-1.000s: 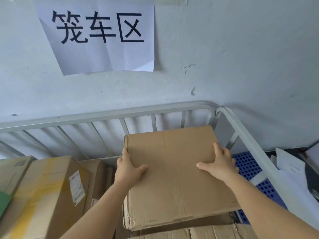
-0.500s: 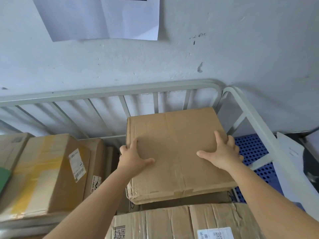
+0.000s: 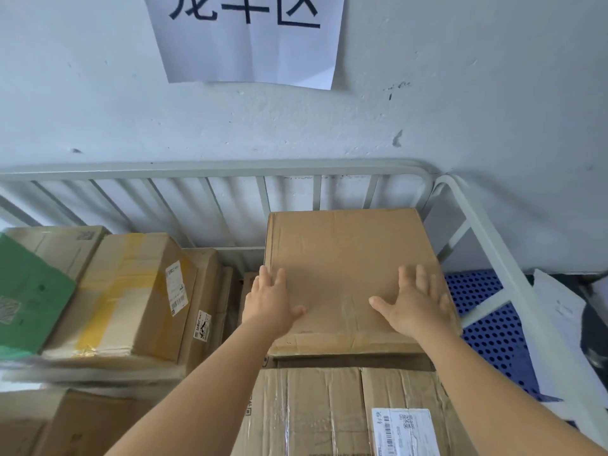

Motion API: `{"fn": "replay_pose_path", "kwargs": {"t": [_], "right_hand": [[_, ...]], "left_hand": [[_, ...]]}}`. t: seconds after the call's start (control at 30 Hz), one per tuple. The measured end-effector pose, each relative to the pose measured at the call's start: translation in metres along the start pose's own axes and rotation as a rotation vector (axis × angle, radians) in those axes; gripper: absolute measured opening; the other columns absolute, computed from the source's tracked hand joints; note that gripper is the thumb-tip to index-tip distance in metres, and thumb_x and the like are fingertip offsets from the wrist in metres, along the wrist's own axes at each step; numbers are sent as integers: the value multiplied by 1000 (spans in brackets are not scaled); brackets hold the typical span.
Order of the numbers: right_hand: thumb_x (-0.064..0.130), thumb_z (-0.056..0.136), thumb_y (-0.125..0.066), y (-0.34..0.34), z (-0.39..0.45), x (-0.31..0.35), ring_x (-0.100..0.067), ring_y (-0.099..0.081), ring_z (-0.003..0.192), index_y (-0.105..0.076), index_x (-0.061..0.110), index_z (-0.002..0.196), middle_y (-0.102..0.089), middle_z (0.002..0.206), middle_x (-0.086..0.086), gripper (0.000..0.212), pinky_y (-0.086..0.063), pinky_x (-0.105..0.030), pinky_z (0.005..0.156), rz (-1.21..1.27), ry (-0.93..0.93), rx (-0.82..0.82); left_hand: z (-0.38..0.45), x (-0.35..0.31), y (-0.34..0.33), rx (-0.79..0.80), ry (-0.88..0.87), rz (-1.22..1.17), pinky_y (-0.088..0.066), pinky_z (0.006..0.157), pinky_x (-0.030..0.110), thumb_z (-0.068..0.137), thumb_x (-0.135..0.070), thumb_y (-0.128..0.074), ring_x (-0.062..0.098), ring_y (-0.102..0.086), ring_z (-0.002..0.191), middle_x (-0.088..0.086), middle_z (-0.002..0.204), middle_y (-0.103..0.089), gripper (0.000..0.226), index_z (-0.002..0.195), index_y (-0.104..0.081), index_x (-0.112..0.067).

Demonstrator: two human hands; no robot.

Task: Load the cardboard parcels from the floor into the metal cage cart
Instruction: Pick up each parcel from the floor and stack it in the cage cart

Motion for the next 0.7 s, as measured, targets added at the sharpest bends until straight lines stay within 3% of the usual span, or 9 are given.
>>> {"fn": "replay_pose_path", "kwargs": {"t": [0.2,0.57,0.7], "right_hand": [[67,93,-35,-9,-59,57,-25,10,150,8,26,156,13,163,2,87,-1,-49,119,-27,192,-7],[61,95,-38,-40,-191,219,-21,-1,151,-3,25,157,1,164,4,79,-12,-46,119,-33,501,-93],[61,96,-36,-65,-242,278,-20,-2,151,-4,24,157,-1,164,4,79,-13,-44,120,-26,554,-74]], "left_hand": [[-57,24,28,-36,-55,89,-13,119,42,93,-48,-53,25,-2,149,7,162,-4,80,154,-9,-19],[-173,160,105,-223,29,74,-13,118,40,95,-47,-46,24,-7,148,4,158,-19,71,153,-16,-17],[-214,234,130,-244,81,59,-9,119,40,97,-47,-42,24,-2,149,5,161,-12,72,154,-11,-17]]}}
Point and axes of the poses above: each hand's wrist, its own z-axis towards the middle knuckle, its own y-axis out of the back of the hand, x = y × z, the point moved 6 cm from there along z, towards the middle knuckle
